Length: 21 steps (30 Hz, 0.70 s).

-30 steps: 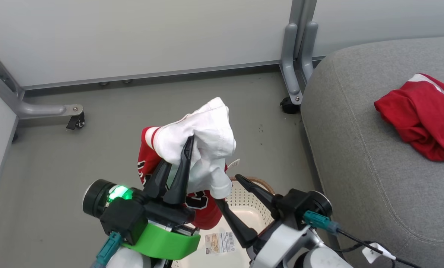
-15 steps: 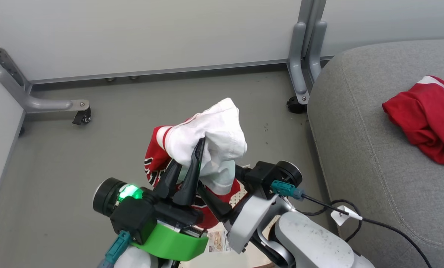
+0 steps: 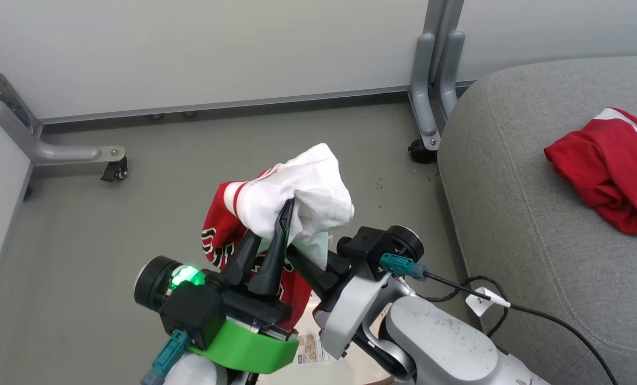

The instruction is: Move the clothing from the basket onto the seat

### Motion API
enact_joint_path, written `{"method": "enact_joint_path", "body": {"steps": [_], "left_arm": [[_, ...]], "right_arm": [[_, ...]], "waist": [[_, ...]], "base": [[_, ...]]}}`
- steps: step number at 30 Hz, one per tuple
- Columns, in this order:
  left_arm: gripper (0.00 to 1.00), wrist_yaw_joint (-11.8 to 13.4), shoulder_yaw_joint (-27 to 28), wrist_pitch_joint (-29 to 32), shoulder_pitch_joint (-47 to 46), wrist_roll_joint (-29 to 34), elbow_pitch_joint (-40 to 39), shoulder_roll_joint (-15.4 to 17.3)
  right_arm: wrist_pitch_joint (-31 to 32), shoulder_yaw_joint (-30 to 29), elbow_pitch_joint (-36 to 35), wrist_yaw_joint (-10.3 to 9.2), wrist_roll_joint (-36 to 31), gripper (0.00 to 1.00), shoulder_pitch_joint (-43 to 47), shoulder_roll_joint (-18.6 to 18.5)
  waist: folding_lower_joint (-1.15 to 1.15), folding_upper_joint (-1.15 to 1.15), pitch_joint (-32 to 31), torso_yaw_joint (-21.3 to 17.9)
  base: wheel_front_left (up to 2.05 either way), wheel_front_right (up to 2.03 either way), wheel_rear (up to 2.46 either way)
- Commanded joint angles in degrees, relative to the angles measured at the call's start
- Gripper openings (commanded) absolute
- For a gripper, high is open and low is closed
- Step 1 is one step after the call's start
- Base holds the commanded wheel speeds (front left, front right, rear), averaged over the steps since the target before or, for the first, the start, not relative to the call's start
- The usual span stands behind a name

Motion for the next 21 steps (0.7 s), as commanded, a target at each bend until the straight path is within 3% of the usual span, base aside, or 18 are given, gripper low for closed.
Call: {"method": "enact_joint_path", "body": {"steps": [1,12,13,14,15,21], "left_arm": [[0.00,-0.27,0.17,-0.01,-0.50,0.10,0.10,-0.25],[0.00,0.21,0.48,-0.01,0.31,0.87,0.71,-0.33],[0.15,0.46,0.60,-0.01,0.37,1.07,0.63,-0.36],[0.47,0.70,0.64,-0.01,0.57,1.43,0.86,-0.24],[1.00,1.01,0.70,-0.01,0.77,1.55,1.05,-0.20],[1.00,1.70,0.54,1.08,2.16,1.53,1.38,0.71]], "right_arm": [[-0.58,0.32,0.35,-0.02,0.48,0.00,-0.87,-0.02],[-1.44,1.17,1.61,-0.02,1.17,0.00,-1.56,0.04],[-1.47,1.17,1.69,-0.02,1.22,0.00,-1.60,0.04],[-1.57,1.16,1.78,-0.02,1.19,0.00,-1.65,0.04],[-1.57,1.13,1.87,-0.02,1.17,0.00,-1.68,0.04],[-1.79,-0.04,2.26,-0.02,0.86,0.00,-2.59,-0.03]], "waist": [[0.00,0.00,-0.09,-0.06],[0.00,0.00,-0.70,-0.19],[0.00,0.00,-0.76,-0.20],[0.00,0.00,-0.84,-0.21],[0.00,0.00,-0.92,-0.21],[0.00,0.00,-1.21,-0.23]], "base": [[0.00,0.00,0.00],[0.00,0.00,0.00],[0.00,0.00,0.00],[0.00,0.00,0.00],[0.00,0.00,0.00],[0.00,0.00,0.00]]}}
